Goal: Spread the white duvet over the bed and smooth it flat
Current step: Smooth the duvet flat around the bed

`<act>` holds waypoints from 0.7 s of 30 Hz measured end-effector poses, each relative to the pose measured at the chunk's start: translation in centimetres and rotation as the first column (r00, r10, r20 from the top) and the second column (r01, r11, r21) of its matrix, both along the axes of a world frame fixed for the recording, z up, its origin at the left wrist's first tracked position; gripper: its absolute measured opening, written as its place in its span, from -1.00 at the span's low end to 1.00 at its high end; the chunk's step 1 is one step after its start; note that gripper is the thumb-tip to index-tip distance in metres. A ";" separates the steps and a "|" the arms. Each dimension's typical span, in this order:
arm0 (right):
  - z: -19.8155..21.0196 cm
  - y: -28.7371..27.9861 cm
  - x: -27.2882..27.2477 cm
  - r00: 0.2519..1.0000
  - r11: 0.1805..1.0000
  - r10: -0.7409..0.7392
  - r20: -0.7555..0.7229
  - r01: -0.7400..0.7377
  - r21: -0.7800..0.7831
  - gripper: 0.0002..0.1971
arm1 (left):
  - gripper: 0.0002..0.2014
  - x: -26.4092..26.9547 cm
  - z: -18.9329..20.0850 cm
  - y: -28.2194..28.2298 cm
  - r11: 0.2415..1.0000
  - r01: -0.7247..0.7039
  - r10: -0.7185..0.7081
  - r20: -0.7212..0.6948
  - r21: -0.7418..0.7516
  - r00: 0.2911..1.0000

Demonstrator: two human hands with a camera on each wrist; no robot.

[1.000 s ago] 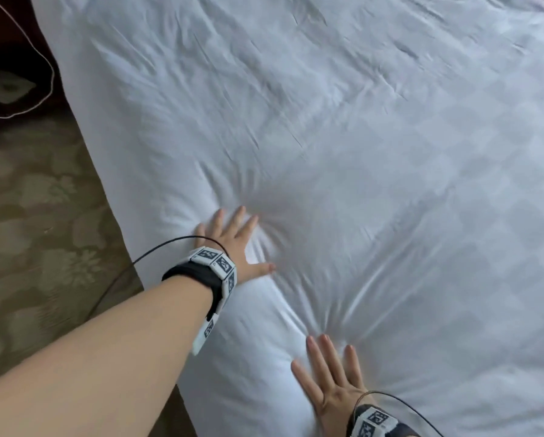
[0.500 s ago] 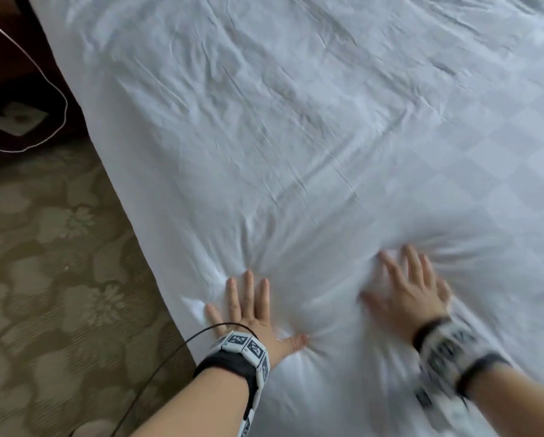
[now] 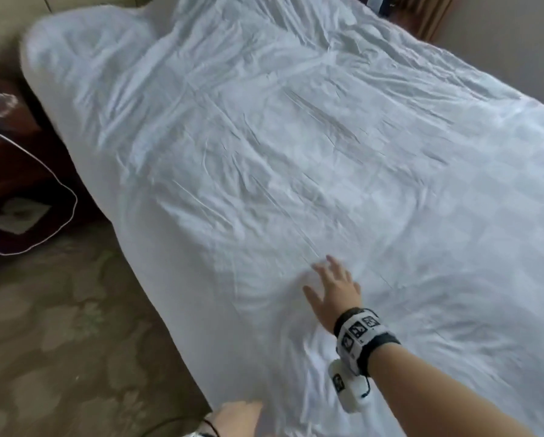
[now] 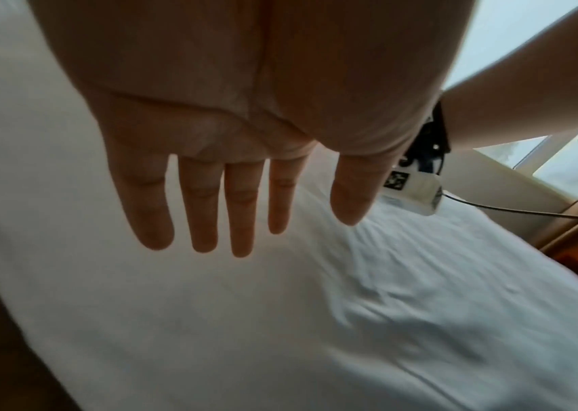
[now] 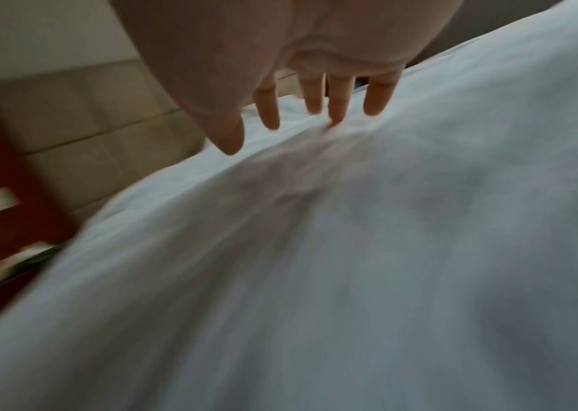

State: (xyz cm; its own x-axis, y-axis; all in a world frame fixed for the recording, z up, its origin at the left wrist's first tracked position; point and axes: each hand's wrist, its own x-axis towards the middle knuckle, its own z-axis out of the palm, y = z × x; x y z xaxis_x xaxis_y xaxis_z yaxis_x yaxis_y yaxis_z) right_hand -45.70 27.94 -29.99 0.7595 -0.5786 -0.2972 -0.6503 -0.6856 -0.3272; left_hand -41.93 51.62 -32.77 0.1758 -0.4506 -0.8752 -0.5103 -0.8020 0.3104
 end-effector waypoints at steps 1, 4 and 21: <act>0.1 -2.5 0.7 0.991 0.991 -0.133 -0.027 0.132 -0.033 -0.43 | -0.36 1.5 0.8 0.4 0.999 0.004 -0.004 0.007 -0.033 1.000; -0.7 -9.2 1.1 0.889 0.893 -0.445 -0.109 0.433 -0.121 -0.34 | -0.40 7.9 3.2 0.3 0.993 -0.010 0.028 0.154 -0.117 0.988; -5.6 -0.5 20.3 0.901 0.901 0.431 0.043 -0.427 -0.080 -0.52 | -0.35 30.7 7.1 -34.9 0.826 0.500 -0.217 0.671 -0.261 0.709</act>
